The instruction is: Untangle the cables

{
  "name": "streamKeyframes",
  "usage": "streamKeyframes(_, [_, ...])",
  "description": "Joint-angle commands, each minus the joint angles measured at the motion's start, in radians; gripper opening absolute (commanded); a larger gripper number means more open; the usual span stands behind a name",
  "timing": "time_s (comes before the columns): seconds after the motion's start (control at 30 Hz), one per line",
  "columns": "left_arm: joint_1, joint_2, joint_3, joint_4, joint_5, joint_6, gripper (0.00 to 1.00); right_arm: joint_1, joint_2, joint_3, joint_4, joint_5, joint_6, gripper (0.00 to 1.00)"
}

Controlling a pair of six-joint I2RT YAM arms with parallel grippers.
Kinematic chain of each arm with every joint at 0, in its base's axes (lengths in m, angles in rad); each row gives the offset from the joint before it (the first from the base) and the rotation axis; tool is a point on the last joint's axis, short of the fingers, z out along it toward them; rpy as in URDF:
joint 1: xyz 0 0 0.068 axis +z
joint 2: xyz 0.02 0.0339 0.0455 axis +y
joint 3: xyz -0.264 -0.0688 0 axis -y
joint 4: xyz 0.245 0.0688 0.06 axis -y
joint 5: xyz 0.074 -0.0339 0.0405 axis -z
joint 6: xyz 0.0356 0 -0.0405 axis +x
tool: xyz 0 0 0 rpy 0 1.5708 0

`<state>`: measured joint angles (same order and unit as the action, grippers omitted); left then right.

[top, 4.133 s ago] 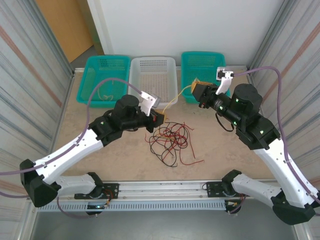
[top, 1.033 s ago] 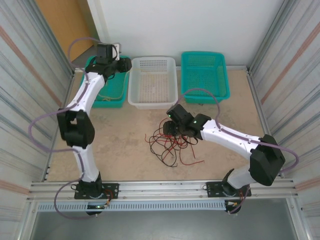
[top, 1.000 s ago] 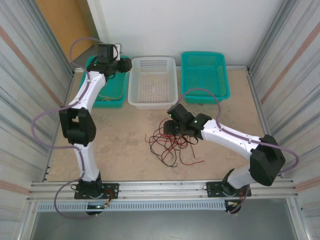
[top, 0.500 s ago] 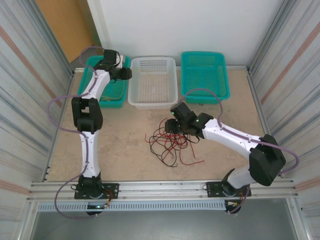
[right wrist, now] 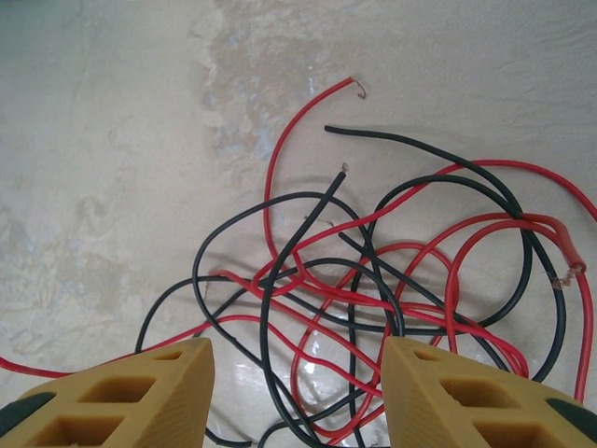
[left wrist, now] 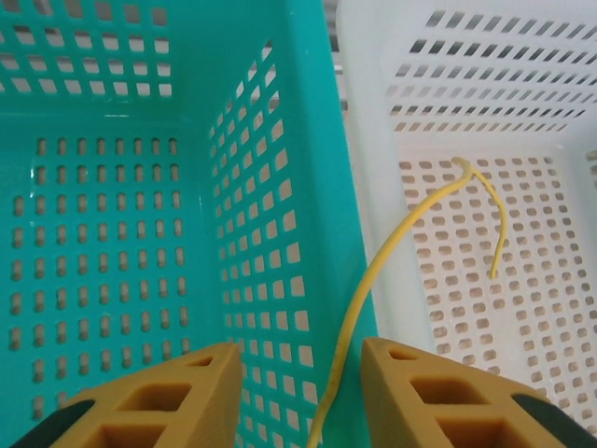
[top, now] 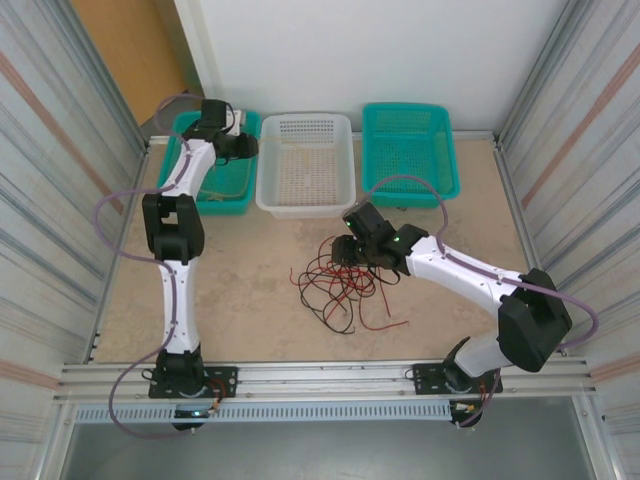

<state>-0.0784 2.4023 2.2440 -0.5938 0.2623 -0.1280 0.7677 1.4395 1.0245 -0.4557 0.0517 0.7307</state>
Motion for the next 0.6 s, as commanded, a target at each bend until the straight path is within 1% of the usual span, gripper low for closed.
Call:
streamKeyframes(0.0, [0.000, 0.031, 0.041, 0.007, 0.020, -0.009, 0.39, -0.004, -0.010, 0.014, -0.023, -0.003, 0.012, 0.49])
streamKeyframes(0.1, [0.006, 0.042, 0.042, 0.025, 0.029, -0.026, 0.31, -0.004, -0.005, 0.014, -0.024, -0.009, 0.012, 0.47])
streamKeyframes(0.2, [0.009, 0.047, 0.040, 0.038, 0.046, -0.038, 0.25, -0.004, -0.003, 0.018, -0.026, -0.008, 0.012, 0.46])
streamKeyframes(0.3, [0.010, 0.046, 0.040, 0.046, 0.050, -0.040, 0.11, -0.004, -0.001, 0.025, -0.027, -0.007, 0.009, 0.46])
streamKeyframes(0.4, [0.012, 0.039, 0.041, 0.051, 0.064, -0.039, 0.00, -0.004, 0.006, 0.032, -0.026, -0.008, 0.008, 0.45])
streamKeyframes(0.57, [0.019, -0.007, 0.025, 0.054, 0.088, -0.045, 0.00, -0.001, 0.010, 0.042, -0.023, -0.010, 0.009, 0.44])
